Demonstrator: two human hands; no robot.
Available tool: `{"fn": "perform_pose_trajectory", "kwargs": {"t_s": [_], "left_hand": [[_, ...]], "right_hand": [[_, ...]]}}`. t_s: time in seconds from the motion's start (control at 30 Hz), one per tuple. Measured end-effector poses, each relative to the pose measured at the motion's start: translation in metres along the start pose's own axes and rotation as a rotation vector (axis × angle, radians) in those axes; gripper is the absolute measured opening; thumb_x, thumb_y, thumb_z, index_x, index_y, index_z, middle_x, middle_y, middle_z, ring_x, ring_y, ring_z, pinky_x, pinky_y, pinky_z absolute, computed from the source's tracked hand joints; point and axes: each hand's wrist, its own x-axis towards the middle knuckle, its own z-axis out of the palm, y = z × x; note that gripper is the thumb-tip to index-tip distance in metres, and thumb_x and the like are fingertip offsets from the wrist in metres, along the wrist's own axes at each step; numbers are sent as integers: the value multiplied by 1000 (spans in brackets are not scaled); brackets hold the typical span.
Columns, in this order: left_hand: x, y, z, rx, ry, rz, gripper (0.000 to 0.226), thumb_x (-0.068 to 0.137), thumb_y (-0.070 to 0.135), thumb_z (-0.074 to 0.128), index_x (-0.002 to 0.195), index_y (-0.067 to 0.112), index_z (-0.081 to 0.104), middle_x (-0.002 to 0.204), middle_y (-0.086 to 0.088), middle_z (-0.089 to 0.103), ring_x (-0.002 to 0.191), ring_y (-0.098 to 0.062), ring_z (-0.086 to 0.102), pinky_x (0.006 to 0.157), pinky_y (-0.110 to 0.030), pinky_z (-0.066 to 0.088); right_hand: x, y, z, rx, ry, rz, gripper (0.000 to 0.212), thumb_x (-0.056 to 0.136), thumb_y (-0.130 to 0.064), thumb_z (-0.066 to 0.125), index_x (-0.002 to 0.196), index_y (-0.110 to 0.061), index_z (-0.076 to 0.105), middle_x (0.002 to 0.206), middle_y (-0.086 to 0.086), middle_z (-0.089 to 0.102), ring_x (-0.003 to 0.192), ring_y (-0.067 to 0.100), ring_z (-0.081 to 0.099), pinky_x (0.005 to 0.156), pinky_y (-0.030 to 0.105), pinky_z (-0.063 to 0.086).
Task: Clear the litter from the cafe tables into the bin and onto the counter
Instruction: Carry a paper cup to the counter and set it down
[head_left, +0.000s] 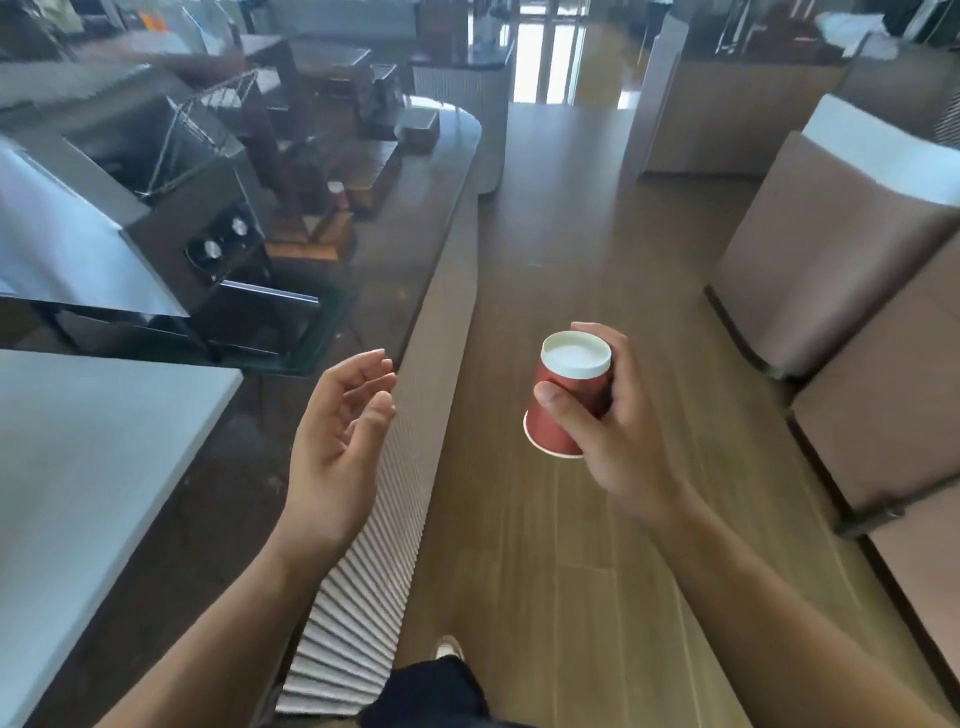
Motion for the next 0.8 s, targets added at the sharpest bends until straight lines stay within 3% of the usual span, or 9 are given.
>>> {"fn": "perform_pose_trajectory", "kwargs": {"t_s": [0.07, 0.23, 0.4, 0.5, 0.6, 0.7, 0.8], "left_hand": [[31, -10, 11, -10, 6, -8, 35, 101, 36, 53, 136, 34, 56, 136, 8, 65, 131, -17, 63, 112, -52, 52], [126, -47, 38, -61, 57, -10, 37, 93, 48, 55, 130, 42, 59, 135, 7, 65, 131, -19, 63, 112, -55, 51], [232, -84, 65, -85, 69, -24, 38, 93, 48, 55, 130, 40, 60, 133, 8, 67, 130, -21, 64, 110, -55, 52], [297, -95, 79, -85, 53, -22, 35, 93, 48, 54, 127, 48, 61, 131, 12, 67, 129, -18, 64, 108, -48, 55], [353, -103, 91, -76, 43, -19, 34, 92, 49, 54, 126, 52, 60, 129, 17, 68, 127, -14, 65, 105, -40, 57], [398, -114, 105, -61, 51, -24, 34, 93, 46, 53, 127, 46, 59, 128, 18, 68, 127, -14, 65, 107, -44, 56], [437, -130, 118, -56, 79, -44, 34, 92, 45, 54, 126, 45, 60, 128, 16, 68, 127, -16, 65, 109, -50, 55]], "right_hand": [[33, 15, 0, -15, -14, 1, 64, 79, -54, 78, 136, -37, 53, 120, -36, 62, 114, 9, 66, 100, 52, 58], [132, 55, 10, -52, -35, -3, 64, 77, -56, 75, 133, -42, 50, 117, -44, 59, 110, -5, 63, 92, 30, 55], [239, 91, 23, -16, -45, 23, 66, 75, -54, 78, 134, -41, 52, 119, -35, 63, 112, 5, 65, 98, 36, 57], [305, 105, 28, -5, -32, 17, 63, 76, -54, 78, 132, -43, 52, 117, -35, 64, 110, 4, 66, 97, 39, 58], [361, 119, 34, 7, -40, 9, 59, 77, -52, 78, 129, -43, 52, 117, -37, 63, 110, 1, 66, 93, 30, 56], [408, 136, 40, 20, -58, 11, 57, 78, -51, 77, 128, -41, 51, 116, -38, 63, 109, -1, 65, 90, 18, 55], [455, 158, 46, 40, -90, 9, 58, 77, -51, 76, 129, -39, 52, 117, -37, 64, 110, -1, 65, 92, 18, 55]]}}
